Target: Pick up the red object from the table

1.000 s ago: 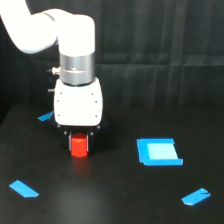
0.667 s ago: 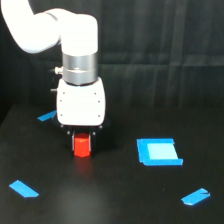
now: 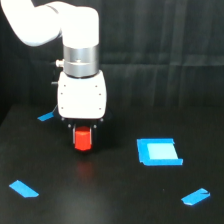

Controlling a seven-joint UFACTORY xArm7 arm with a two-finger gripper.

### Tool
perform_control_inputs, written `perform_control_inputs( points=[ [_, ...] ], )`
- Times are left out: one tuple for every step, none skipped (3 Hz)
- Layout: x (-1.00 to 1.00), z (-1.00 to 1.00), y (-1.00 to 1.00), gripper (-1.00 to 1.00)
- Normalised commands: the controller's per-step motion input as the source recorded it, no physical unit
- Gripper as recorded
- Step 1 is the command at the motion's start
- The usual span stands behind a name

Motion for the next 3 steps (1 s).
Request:
perform_control_inputs(
  points=[
    [0.04, 0.83, -0.12, -1.00],
    [0.05, 0.84, -0.09, -0.99],
    [-0.06, 0.85, -0.12, -1.00]
  ],
)
